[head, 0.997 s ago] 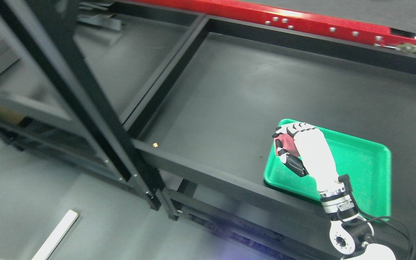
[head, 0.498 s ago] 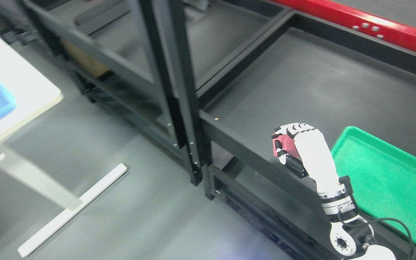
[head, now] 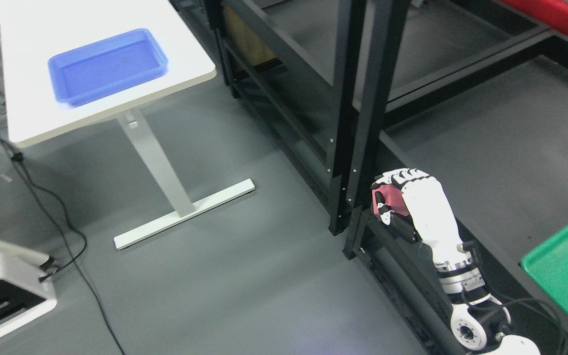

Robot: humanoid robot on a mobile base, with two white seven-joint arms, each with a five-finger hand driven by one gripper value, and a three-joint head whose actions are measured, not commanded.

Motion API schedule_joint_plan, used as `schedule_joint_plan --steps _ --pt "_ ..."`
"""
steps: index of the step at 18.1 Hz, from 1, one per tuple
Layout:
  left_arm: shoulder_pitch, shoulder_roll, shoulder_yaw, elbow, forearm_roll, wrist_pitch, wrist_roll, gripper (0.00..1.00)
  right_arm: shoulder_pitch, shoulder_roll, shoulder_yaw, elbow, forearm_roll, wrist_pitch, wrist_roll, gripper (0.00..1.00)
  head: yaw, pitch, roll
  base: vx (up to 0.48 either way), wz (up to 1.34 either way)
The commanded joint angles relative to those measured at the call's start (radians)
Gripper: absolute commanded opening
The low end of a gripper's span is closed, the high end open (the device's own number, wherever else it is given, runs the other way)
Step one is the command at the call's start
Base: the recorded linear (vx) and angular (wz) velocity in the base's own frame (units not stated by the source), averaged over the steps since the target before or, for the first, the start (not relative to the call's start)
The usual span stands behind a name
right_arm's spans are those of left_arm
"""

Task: Pick pink block from left shelf to tray
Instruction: 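Turn and drive toward the white table holding the cube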

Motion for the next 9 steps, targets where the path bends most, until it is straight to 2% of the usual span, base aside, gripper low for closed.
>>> schedule_joint_plan --steps 1,9 --pt "-0.029 0.017 0.0 -0.017 0.0 0.0 0.001 1.0 -0.001 -0.018 -0.016 -0.001 -0.029 -0.028 0.0 0.04 0.0 0.0 0.0 -0.16 0.72" --pt "-0.029 0.017 0.0 -0.017 0.0 0.0 0.001 1.0 -0.001 -0.018 -0.016 -0.001 -0.052 -0.053 0.0 0.04 0.0 0.0 0.0 -0.119 0.64"
